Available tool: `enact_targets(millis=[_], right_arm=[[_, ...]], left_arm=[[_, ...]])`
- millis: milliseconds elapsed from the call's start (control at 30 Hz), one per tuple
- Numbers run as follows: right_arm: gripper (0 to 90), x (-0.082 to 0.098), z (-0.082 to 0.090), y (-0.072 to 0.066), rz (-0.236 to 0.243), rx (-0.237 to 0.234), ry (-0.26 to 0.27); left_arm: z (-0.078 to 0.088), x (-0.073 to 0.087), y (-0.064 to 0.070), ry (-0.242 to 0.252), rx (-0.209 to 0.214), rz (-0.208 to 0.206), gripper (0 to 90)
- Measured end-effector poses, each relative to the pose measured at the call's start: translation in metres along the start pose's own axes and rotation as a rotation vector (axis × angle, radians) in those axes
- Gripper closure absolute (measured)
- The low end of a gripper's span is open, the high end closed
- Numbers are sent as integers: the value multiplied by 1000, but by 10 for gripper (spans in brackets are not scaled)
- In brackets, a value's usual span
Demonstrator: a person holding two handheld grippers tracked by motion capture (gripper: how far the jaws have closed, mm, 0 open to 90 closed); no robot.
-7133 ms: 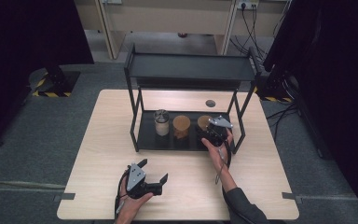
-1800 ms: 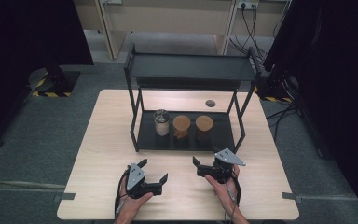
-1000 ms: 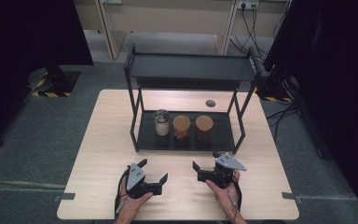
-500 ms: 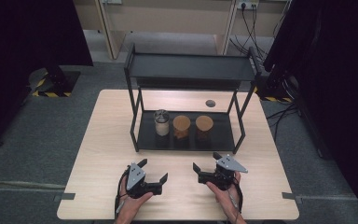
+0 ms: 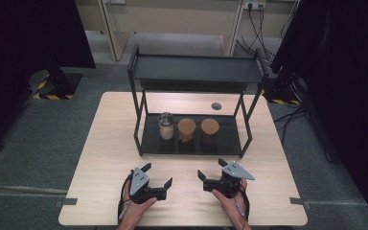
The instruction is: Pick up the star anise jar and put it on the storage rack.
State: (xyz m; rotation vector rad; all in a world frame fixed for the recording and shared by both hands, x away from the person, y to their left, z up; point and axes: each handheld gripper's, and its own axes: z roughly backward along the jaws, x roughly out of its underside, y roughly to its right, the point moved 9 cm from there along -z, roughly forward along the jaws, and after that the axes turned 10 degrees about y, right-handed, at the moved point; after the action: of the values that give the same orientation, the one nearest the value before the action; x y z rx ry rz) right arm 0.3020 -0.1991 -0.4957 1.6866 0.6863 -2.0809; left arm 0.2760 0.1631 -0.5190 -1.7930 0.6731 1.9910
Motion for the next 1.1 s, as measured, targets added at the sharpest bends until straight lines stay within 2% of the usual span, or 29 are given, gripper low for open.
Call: enact_targets(millis=[233, 1100], right_arm=[[36, 2, 2, -2, 0, -5, -2], [35, 5, 12, -4, 5, 1, -2]], left_arm=[[0, 0, -1, -1, 0, 10, 18], [1, 0, 0, 2, -2, 7, 18]])
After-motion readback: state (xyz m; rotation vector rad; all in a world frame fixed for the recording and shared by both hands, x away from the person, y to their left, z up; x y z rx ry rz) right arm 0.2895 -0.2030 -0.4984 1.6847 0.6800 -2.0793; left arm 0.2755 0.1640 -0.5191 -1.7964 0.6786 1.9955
